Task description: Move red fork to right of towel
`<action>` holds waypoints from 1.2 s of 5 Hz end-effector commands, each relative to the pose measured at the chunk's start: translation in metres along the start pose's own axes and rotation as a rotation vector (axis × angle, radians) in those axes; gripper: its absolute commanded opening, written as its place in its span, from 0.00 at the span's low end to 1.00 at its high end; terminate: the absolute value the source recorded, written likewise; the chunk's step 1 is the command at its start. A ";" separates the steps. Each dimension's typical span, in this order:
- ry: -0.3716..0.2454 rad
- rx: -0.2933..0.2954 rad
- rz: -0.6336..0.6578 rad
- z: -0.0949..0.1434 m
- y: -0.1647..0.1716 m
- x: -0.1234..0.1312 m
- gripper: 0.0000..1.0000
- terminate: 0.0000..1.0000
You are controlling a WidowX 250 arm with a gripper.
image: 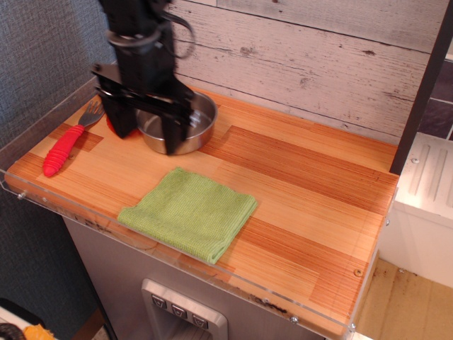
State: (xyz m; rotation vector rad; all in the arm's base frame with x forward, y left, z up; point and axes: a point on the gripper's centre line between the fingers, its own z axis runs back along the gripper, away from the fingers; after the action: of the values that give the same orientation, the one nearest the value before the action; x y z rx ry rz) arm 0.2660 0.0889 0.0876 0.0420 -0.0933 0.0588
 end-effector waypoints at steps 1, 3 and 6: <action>-0.051 0.059 0.006 -0.004 0.068 0.012 1.00 0.00; -0.049 0.049 0.028 -0.022 0.101 0.003 1.00 0.00; -0.008 0.033 0.065 -0.047 0.114 0.001 1.00 0.00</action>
State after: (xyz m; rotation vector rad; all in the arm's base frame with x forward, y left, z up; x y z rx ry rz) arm 0.2606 0.1985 0.0316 0.0425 -0.0621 0.1309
